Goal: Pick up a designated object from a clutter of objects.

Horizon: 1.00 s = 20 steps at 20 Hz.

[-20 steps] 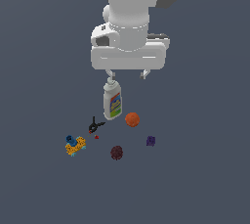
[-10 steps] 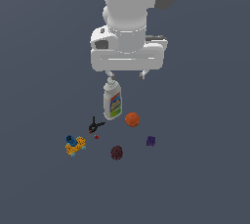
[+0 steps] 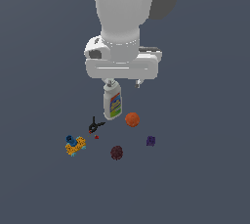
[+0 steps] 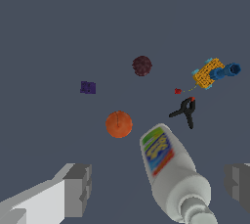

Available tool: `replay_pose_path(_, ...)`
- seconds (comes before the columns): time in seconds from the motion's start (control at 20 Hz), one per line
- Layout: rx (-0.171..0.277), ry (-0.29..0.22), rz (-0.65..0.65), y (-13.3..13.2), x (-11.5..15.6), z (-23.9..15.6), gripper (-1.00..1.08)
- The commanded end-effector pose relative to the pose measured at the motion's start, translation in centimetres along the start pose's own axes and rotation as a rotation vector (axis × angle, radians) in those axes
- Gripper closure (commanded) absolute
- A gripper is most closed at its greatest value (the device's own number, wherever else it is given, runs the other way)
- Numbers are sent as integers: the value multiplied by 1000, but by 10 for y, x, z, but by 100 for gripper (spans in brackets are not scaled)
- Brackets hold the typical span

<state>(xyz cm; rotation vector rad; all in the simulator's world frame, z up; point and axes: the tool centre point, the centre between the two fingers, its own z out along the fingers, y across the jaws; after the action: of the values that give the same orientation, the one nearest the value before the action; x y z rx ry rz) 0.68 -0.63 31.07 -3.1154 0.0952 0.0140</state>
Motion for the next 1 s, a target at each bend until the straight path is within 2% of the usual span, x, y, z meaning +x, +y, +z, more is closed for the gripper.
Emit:
replay_pose_path(0.0,4,-1,43,7,9,10,-92)
replay_pose_path(0.35,17,0,223,41,42,52,-92)
replay_pose_path(0.95,10,6,610,128,89,158,-92)
